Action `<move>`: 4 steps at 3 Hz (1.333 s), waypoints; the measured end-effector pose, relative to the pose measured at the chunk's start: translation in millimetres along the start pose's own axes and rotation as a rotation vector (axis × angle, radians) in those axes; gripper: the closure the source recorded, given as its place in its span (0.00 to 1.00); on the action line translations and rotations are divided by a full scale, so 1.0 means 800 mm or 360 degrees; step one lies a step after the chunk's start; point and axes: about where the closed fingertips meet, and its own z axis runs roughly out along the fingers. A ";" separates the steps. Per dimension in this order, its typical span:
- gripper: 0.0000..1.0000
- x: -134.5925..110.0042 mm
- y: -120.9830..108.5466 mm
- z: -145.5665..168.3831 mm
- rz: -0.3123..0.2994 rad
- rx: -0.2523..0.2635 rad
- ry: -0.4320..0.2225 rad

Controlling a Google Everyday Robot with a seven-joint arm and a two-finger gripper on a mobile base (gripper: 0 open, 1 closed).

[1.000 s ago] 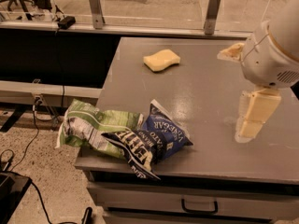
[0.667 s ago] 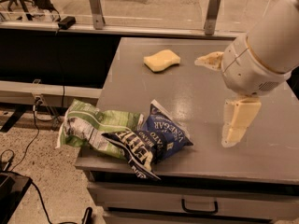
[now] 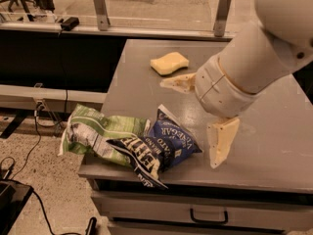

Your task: Pick blue chip bag

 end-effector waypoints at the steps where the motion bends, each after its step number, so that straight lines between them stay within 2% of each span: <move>1: 0.00 -0.032 0.007 0.028 -0.0244 -0.0052 -0.0065; 2: 0.16 -0.051 0.010 0.054 -0.0374 -0.0128 -0.0086; 3: 0.41 -0.062 0.008 0.074 -0.0420 -0.0194 -0.0064; 4: 0.64 -0.071 0.010 0.080 -0.0444 -0.0223 -0.0034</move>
Offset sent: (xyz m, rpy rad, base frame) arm -0.0257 0.0689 -0.0573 -0.0891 0.0242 0.3518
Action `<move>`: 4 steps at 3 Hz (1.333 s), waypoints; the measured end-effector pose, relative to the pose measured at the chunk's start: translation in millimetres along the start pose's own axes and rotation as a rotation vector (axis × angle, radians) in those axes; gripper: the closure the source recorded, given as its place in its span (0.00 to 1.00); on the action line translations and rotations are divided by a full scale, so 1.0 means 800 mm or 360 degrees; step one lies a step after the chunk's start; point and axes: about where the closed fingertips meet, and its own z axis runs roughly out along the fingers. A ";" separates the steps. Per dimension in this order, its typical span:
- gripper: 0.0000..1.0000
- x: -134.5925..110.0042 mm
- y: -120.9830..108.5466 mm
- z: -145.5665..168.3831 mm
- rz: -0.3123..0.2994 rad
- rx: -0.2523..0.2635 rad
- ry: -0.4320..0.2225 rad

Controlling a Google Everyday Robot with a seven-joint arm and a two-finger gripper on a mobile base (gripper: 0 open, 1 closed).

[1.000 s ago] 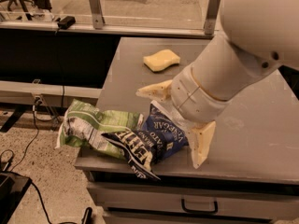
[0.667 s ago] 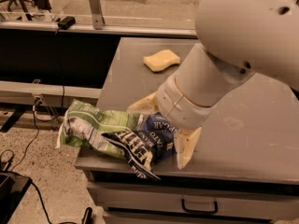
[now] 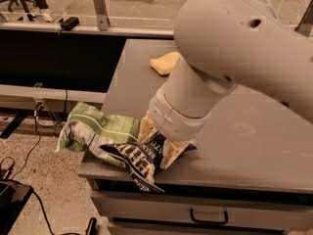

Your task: Pick blue chip bag

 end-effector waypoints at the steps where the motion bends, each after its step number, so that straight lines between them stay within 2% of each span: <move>1: 0.87 0.011 -0.009 -0.003 0.0083 -0.0012 0.0015; 2: 1.00 0.038 -0.031 -0.027 0.0226 0.0032 0.0013; 3: 1.00 0.069 -0.058 -0.075 0.0328 0.0132 0.0017; 4: 1.00 0.071 -0.070 -0.096 0.0323 0.0193 0.0033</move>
Offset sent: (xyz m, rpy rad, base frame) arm 0.0825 -0.0193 0.0609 0.0811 0.0300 -0.2625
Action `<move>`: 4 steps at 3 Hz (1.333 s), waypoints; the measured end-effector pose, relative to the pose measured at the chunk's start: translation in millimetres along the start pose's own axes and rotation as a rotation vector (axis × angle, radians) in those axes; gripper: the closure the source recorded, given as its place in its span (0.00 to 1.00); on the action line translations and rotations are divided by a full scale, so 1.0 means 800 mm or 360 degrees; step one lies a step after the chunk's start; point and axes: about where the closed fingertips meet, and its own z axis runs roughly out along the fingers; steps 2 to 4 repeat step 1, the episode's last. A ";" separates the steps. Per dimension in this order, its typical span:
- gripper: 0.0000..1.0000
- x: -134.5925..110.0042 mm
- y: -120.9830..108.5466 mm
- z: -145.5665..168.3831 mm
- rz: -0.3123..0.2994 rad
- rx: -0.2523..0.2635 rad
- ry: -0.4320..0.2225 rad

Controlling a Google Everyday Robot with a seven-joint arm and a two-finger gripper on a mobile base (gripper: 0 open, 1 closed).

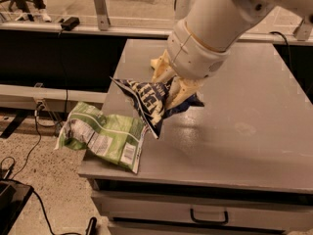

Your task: Pick blue chip bag

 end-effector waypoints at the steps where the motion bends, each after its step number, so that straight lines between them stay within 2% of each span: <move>1: 1.00 0.000 0.000 0.000 0.0000 0.0000 0.0000; 4: 1.00 0.000 0.000 0.000 0.0000 0.0000 0.0000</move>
Offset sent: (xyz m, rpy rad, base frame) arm 0.0000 0.0000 0.0000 0.0000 0.0000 0.0000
